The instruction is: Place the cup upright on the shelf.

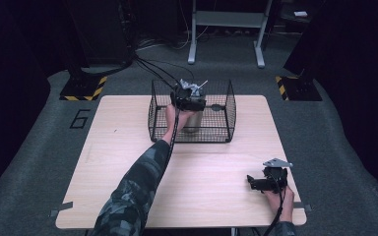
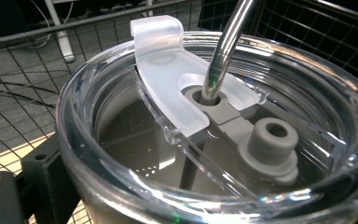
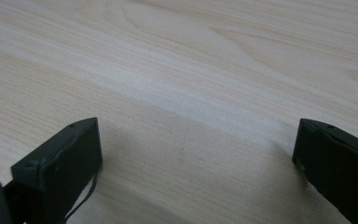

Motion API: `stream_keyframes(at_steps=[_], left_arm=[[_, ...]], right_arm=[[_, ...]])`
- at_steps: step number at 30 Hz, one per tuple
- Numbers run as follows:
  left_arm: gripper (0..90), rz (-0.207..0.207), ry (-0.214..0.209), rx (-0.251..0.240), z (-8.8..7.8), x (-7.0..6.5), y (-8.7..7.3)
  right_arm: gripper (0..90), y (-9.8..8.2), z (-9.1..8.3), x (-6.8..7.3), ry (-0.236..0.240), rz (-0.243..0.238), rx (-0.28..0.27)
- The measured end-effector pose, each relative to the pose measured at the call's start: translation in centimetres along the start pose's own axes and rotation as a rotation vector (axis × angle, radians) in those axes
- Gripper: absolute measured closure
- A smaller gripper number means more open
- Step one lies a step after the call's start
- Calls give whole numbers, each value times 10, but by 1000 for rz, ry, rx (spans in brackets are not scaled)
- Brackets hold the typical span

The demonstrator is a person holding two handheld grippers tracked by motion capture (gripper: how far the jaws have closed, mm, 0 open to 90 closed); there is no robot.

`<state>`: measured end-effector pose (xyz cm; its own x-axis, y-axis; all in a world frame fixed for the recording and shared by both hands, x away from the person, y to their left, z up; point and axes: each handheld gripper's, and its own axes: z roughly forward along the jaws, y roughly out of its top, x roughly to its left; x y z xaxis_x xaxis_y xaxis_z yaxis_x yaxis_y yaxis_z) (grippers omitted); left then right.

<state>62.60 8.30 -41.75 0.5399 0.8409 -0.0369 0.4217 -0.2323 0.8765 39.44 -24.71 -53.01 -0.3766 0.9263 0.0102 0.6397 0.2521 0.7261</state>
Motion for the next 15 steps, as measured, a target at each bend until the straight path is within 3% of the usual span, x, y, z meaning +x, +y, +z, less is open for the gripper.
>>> stream_keyframes(at_steps=[6,15], left_arm=[[38,3,-8,14,0,0,-2],[36,28,-22,69,-12,-1,-7]], right_arm=[[8,0,0,0,0,0,0],[8,0,0,0,-2,-1,-1]])
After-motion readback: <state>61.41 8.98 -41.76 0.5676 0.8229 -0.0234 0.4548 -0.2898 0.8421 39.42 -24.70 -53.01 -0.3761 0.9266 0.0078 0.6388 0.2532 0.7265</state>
